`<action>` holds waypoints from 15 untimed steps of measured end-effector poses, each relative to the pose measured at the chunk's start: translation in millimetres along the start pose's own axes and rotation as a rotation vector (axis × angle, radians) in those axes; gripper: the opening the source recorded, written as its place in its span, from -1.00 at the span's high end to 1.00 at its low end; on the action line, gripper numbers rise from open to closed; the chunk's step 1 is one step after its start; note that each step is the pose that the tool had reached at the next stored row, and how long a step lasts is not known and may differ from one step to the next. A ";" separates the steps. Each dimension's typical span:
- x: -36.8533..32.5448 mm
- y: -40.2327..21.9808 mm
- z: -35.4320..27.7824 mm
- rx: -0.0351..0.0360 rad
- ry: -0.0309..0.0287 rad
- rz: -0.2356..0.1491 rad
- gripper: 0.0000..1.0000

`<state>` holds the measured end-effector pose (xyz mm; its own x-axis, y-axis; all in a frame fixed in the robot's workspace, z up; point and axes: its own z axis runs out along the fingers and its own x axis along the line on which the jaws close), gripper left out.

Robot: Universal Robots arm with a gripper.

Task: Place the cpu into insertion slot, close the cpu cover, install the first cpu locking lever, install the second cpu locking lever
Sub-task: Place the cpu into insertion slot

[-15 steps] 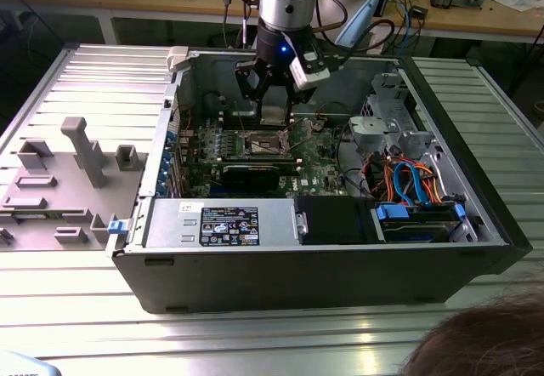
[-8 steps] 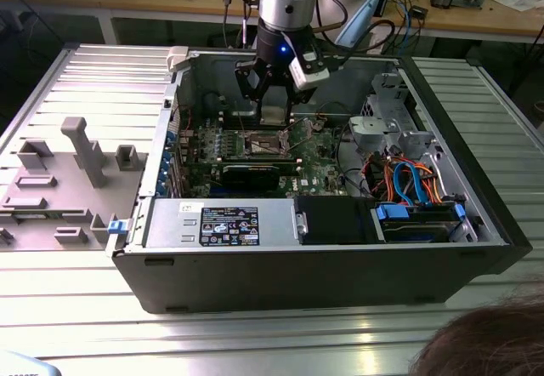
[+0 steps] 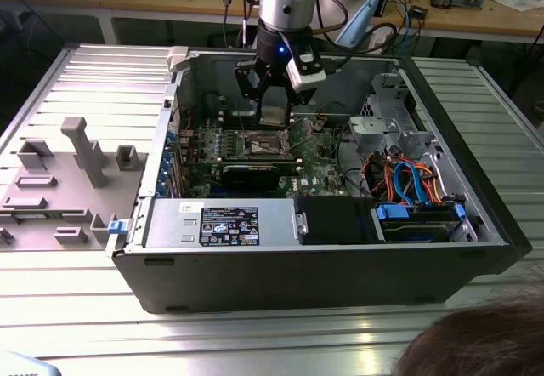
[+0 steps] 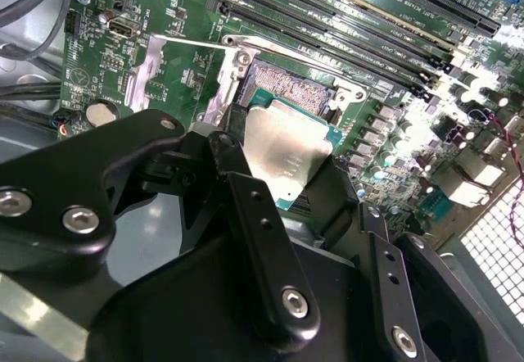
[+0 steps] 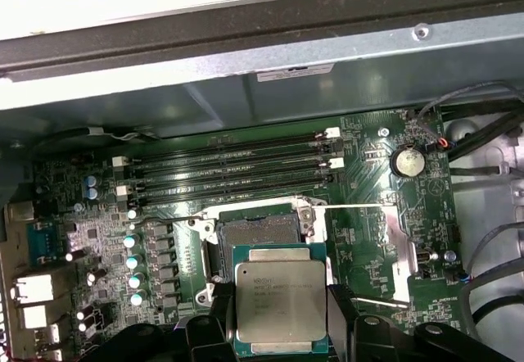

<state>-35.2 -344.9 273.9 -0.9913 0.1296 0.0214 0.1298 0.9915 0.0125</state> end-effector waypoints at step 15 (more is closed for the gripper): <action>0.0 0.0 0.3 -0.0004 -0.0002 0.019 -0.08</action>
<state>-35.2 -344.9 273.6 -0.9887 0.1487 0.0214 0.1489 0.9888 0.0125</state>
